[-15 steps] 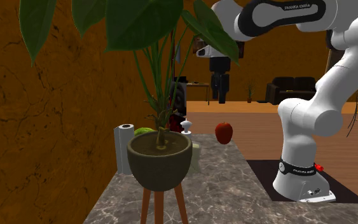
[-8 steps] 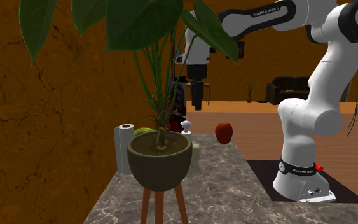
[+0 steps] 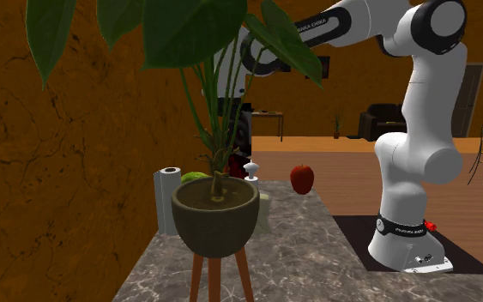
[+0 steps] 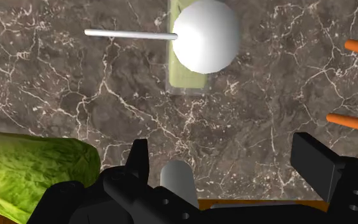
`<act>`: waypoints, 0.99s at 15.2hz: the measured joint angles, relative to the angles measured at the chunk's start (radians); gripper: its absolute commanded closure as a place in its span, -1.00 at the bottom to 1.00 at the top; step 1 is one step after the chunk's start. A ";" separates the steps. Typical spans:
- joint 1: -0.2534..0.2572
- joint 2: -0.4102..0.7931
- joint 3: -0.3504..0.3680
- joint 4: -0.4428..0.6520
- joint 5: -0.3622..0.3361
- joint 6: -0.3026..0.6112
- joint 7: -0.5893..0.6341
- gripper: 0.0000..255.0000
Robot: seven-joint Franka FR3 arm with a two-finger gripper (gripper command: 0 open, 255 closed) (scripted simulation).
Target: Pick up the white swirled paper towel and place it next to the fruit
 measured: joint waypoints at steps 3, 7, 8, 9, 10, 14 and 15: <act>-0.003 0.126 -0.006 0.114 0.009 0.014 -0.010 -1.00; -0.007 0.281 -0.008 0.281 0.021 0.005 -0.014 -1.00; -0.008 0.326 -0.007 0.333 0.024 0.001 -0.014 -1.00; -0.009 0.371 -0.007 0.388 0.027 -0.009 -0.014 -1.00; -0.013 0.410 -0.008 0.434 0.030 -0.016 -0.017 -1.00; -0.017 0.522 -0.006 0.554 0.038 -0.022 -0.016 -1.00; -0.018 0.531 -0.006 0.555 0.039 -0.014 -0.017 -1.00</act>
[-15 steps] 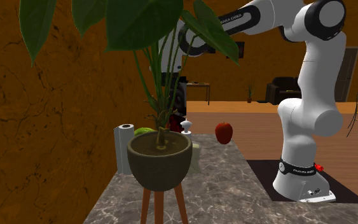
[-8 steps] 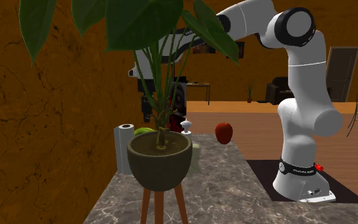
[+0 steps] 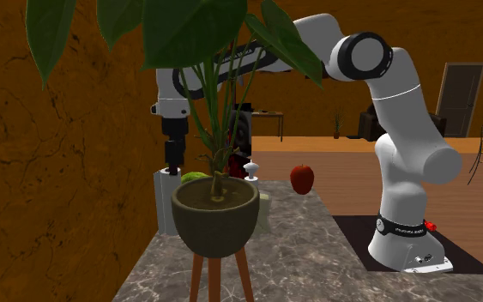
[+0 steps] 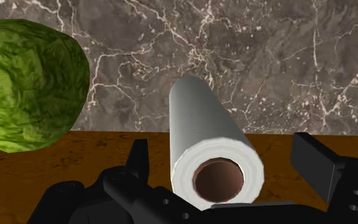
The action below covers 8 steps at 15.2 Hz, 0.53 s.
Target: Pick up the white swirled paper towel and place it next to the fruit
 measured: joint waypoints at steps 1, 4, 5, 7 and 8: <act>0.000 0.002 0.000 -0.009 0.000 0.012 0.000 -1.00; 0.000 0.016 0.001 -0.028 0.002 0.044 -0.002 -1.00; 0.000 0.017 0.001 -0.037 0.002 0.054 -0.003 -1.00; 0.000 0.021 0.001 -0.040 0.002 0.061 -0.002 -1.00; 0.000 0.022 0.001 -0.040 0.003 0.062 -0.002 -1.00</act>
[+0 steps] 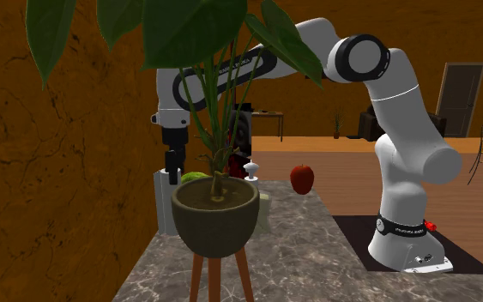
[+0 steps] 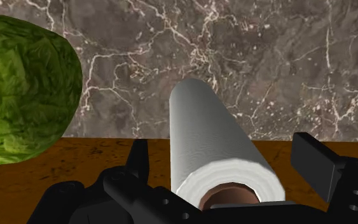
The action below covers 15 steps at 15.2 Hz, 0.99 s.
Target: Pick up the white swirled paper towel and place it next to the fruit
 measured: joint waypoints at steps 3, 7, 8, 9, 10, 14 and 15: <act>0.000 0.001 0.000 0.000 0.000 0.001 0.000 -1.00; 0.000 0.000 0.000 0.000 0.000 0.001 0.000 1.00; 0.000 0.001 0.000 0.000 0.000 0.001 0.000 1.00; 0.000 0.001 0.000 0.000 0.000 0.001 0.000 1.00; 0.000 0.001 0.000 0.000 0.000 0.001 0.000 1.00; 0.000 0.001 0.000 0.000 0.000 0.001 0.000 1.00; 0.000 -0.002 0.000 0.003 0.000 -0.005 0.000 1.00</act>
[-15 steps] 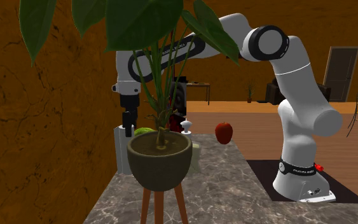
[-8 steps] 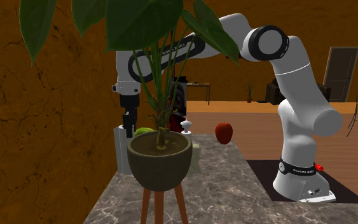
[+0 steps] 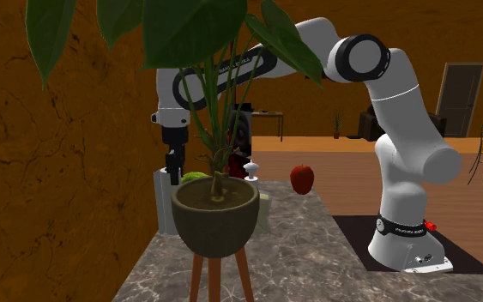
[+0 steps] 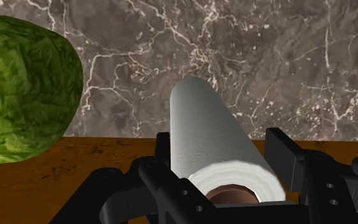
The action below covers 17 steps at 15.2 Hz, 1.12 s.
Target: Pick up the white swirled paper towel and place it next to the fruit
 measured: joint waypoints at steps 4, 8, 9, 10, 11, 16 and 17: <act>0.000 -0.010 -0.001 0.032 -0.001 -0.042 0.001 1.00; 0.000 -0.021 -0.001 0.066 -0.003 -0.086 0.004 1.00; 0.000 -0.024 -0.001 0.078 -0.003 -0.101 0.004 1.00; 0.000 -0.022 -0.001 0.094 -0.003 -0.116 0.005 1.00; 0.000 -0.025 -0.001 0.101 -0.004 -0.125 0.006 1.00; -0.002 -0.021 -0.002 0.178 -0.004 -0.198 0.006 1.00; -0.002 -0.024 -0.002 0.186 -0.004 -0.209 0.007 1.00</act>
